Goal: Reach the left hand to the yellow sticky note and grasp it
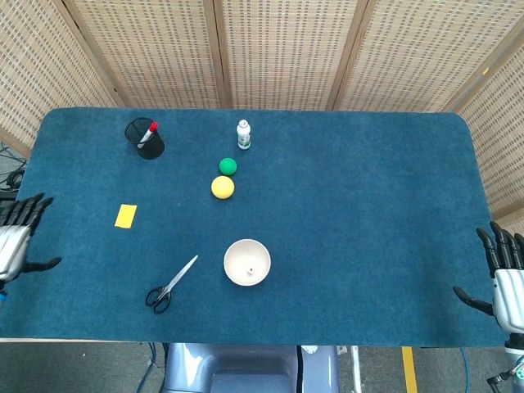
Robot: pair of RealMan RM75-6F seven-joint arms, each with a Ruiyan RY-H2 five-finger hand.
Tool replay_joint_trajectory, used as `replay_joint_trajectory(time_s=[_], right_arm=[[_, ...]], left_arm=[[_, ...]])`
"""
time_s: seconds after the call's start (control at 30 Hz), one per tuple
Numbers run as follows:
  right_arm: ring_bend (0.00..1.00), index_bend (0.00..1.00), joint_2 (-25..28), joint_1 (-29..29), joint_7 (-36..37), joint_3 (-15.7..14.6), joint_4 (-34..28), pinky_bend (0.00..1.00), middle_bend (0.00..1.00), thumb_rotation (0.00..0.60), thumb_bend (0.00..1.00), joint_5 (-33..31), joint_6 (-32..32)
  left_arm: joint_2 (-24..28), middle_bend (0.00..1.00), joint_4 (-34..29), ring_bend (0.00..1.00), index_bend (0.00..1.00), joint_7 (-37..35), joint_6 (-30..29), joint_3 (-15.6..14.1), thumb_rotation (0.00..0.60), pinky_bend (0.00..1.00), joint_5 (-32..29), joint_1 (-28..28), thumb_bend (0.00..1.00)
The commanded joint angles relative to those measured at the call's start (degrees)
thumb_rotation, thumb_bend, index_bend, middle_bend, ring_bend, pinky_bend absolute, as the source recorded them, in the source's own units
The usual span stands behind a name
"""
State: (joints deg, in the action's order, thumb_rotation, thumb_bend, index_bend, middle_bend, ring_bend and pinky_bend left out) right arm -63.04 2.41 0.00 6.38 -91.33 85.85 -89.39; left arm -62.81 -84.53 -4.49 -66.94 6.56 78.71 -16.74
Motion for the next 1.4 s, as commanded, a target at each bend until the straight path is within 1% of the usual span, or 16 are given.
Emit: replay_joint_trajectory(time_s=[0.03,0.13,0.3,0.37,0.57,0.77,1.07,1.2,1.27,1.4], right_arm=[[0.0,0.0,-0.1,0.3,0.3,0.1,0.4,0.0,0.0,0.6,0.0,-0.6,0.7],[0.0,0.0,-0.3,0.6,0.6,0.1,0.8,0.0,0.0,0.6,0.0,-1.0,1.5],[0.0,0.0,-0.5,0.8,0.7,0.1,1.1,0.0,0.0,0.6,0.0,-1.0,1.7],[0.0,0.0,-0.6,0.8,0.3,0.0,1.3,0.0,0.0,0.6,0.0,-0.9,1.7],[0.0,0.0,-0.9,1.1,-0.2,-0.3,1.6,0.0,0.0,0.6,0.0,-0.5,2.0],[0.0,0.0,-1.1,1.4,-0.7,-0.7,1.6,0.0,0.0,0.6,0.0,0.0,2.5],[0.0,0.0,-1.3,1.5,-0.9,-0.7,1.6,0.0,0.0,0.6,0.0,-0.1,2.6],[0.0,0.0,-1.3,1.6,-0.8,-0.8,1.7,0.0,0.0,0.6,0.0,-0.2,2.7],[0.0,0.0,-1.3,1.7,-0.8,-0.8,1.7,0.0,0.0,0.6,0.0,-0.2,2.8],[0.0,0.0,-1.4,1.7,-0.7,-0.8,1.8,0.0,0.0,0.6,0.0,-0.3,3.0]], left_arm=[[-5.9,0.0,5.4,0.0,0.1,2.6,4.8,2.4,0.6,0.0,-3.5,-4.8,0.14],[-9.4,0.0,8.9,0.0,0.14,3.1,7.6,3.1,0.6,0.0,-5.2,-7.1,0.18],[-13.4,0.0,13.0,0.0,0.18,3.9,10.4,3.0,0.6,0.0,-6.9,-9.0,0.22],[-15.2,0.0,15.1,0.0,0.19,4.0,11.3,2.9,0.6,0.0,-7.7,-9.5,0.22],[-19.5,0.0,21.3,0.0,0.2,1.8,11.3,2.9,0.6,0.0,-7.9,-10.1,0.24],[-22.2,0.0,25.9,0.0,0.22,-0.8,11.4,2.6,0.6,0.0,-6.9,-10.8,0.24],[-27.1,0.0,33.2,0.0,0.24,-4.3,13.3,2.6,0.6,0.0,-7.1,-11.9,0.25],[-28.9,0.0,35.7,0.0,0.27,-6.1,14.7,2.5,0.6,0.0,-7.0,-12.4,0.25],[-31.4,0.0,38.8,0.0,0.29,-7.4,14.5,3.0,0.6,0.0,-7.0,-13.0,0.25],[-34.3,0.0,43.0,0.0,0.3,-9.8,14.6,3.3,0.6,0.0,-6.8,-13.5,0.25]])
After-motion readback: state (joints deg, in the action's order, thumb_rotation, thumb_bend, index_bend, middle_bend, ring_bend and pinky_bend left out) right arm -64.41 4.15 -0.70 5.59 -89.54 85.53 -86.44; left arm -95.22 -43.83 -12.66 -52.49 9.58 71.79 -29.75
